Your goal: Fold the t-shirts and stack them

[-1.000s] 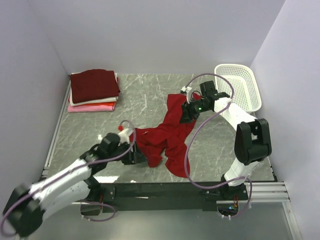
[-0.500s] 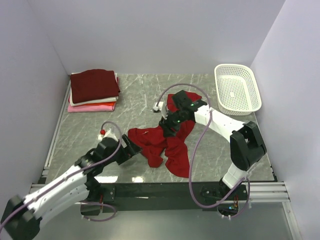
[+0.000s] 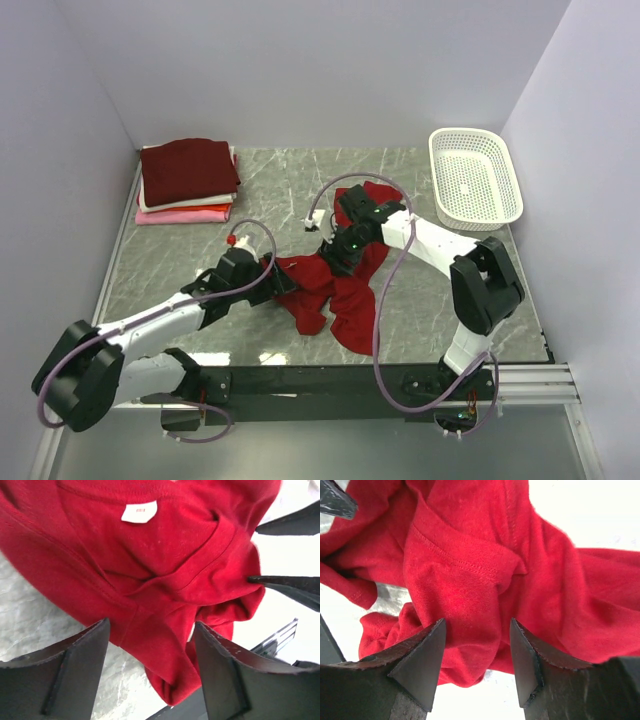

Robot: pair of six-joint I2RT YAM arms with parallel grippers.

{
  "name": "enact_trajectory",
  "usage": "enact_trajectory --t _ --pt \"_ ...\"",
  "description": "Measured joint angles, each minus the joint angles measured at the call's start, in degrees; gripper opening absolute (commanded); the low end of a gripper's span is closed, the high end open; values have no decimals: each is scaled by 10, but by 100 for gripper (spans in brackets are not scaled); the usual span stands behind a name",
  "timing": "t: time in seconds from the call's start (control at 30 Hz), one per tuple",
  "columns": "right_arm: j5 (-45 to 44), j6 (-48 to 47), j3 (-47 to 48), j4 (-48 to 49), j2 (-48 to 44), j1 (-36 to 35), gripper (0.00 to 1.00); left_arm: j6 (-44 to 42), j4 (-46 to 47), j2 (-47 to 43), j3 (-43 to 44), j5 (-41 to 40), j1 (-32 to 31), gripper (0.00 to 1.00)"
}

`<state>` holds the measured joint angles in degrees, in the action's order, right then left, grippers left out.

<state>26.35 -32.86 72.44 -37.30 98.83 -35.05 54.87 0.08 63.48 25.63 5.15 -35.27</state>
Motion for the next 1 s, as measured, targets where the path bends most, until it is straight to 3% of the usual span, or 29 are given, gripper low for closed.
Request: enact_trajectory --t 0.17,0.27,0.33,0.43,0.53,0.67,1.0 --pt "0 0 8 -16 20 -5 59 -15 20 45 -1 24 0 68" --pt "3 0 12 -23 24 -10 54 -25 22 69 -1 26 0 60" --pt "7 0 16 -26 26 -12 49 -31 22 84 -1 26 0 49" --pt "15 -1 20 -30 27 -15 30 -41 20 100 -1 26 0 39" --pt "18 0 30 -40 36 -16 1 -46 21 103 -1 26 1 23" --pt "23 -1 43 -48 56 -16 0 -51 22 92 -1 27 1 4" --pt "-103 14 50 -31 29 6 0 -38 -6 -99 -48 37 0 1"
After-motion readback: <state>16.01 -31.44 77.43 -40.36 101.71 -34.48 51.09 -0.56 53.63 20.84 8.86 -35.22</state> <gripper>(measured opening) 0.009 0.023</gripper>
